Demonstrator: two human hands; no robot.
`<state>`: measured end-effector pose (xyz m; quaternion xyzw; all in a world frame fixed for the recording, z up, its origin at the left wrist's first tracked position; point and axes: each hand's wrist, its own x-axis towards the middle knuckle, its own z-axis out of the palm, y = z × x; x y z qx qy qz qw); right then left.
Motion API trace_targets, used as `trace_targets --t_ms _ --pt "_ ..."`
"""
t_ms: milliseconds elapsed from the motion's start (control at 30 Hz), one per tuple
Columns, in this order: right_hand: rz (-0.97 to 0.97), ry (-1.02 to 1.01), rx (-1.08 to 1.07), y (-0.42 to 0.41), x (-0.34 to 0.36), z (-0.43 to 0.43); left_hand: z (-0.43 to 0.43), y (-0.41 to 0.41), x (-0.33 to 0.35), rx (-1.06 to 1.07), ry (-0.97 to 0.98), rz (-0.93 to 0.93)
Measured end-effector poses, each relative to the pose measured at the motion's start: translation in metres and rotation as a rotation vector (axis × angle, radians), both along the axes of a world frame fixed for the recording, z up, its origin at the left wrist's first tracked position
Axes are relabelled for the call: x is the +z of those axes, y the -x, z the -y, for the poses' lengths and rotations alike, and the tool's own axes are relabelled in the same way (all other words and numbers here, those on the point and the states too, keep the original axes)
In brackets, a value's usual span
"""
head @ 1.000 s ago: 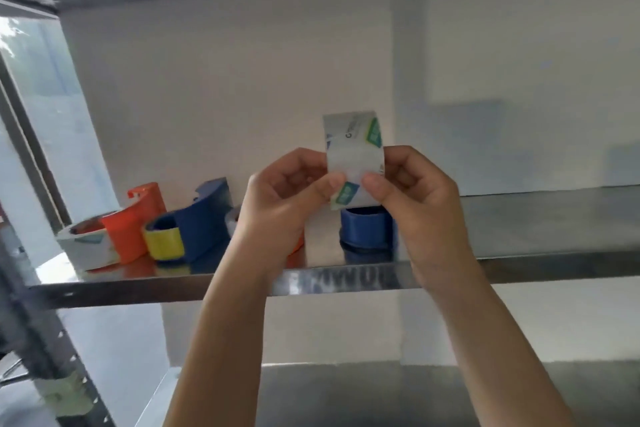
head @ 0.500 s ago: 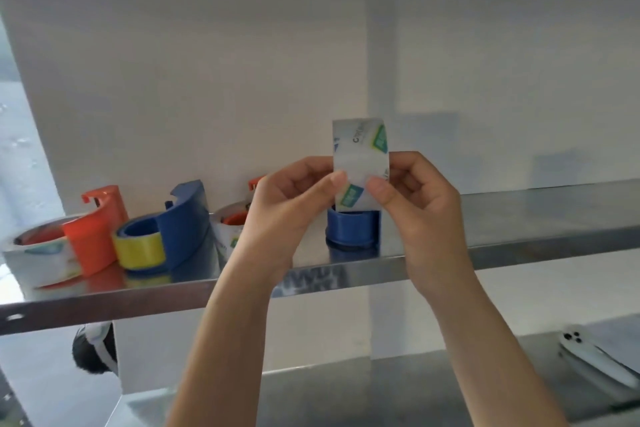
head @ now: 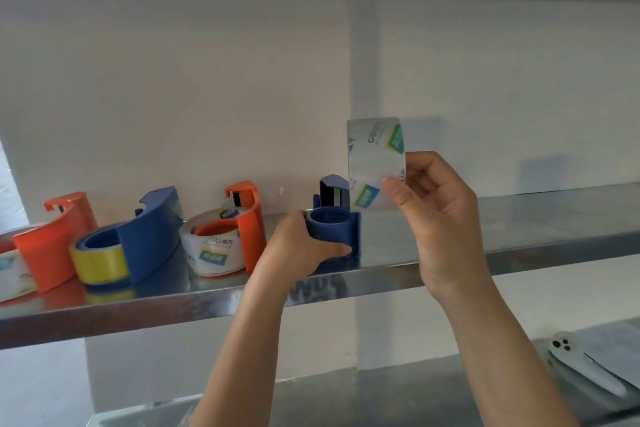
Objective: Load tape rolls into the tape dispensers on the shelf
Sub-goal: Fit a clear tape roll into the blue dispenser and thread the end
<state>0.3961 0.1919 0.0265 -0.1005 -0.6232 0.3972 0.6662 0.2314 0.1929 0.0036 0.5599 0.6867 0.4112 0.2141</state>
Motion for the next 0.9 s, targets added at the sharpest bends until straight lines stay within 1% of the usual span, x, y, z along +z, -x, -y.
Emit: trace_targets --t_ms 67,133,200,233,367,467,600,767,900 --pt "0.001 -0.002 -0.004 -0.003 -0.001 -0.003 -0.003 -0.001 -0.002 0.017 -0.021 0.008" --pt "0.002 -0.004 -0.012 -0.005 0.0 -0.005 -0.004 -0.002 -0.004 0.033 -0.072 0.067" --pt "-0.001 -0.003 -0.02 -0.008 0.001 -0.007 -0.002 -0.005 -0.003 0.063 -0.142 0.096" --pt "-0.008 -0.001 -0.025 -0.009 0.002 -0.007 0.0 -0.007 0.0 0.084 -0.193 0.076" --pt "-0.016 0.004 -0.049 -0.014 0.005 -0.011 0.005 -0.009 0.017 0.162 -0.445 -0.15" --pt "-0.009 0.003 -0.069 -0.017 0.006 -0.014 0.01 -0.006 0.029 0.153 -0.637 -0.31" --pt "-0.018 0.016 -0.062 -0.015 0.006 -0.019 0.013 -0.003 0.038 0.124 -0.845 -0.369" --pt "-0.005 0.027 -0.044 -0.011 0.005 -0.023 0.015 -0.004 0.044 0.131 -0.906 -0.477" --pt "0.004 0.024 -0.024 -0.007 0.004 -0.028 0.014 -0.005 0.044 0.112 -0.919 -0.521"
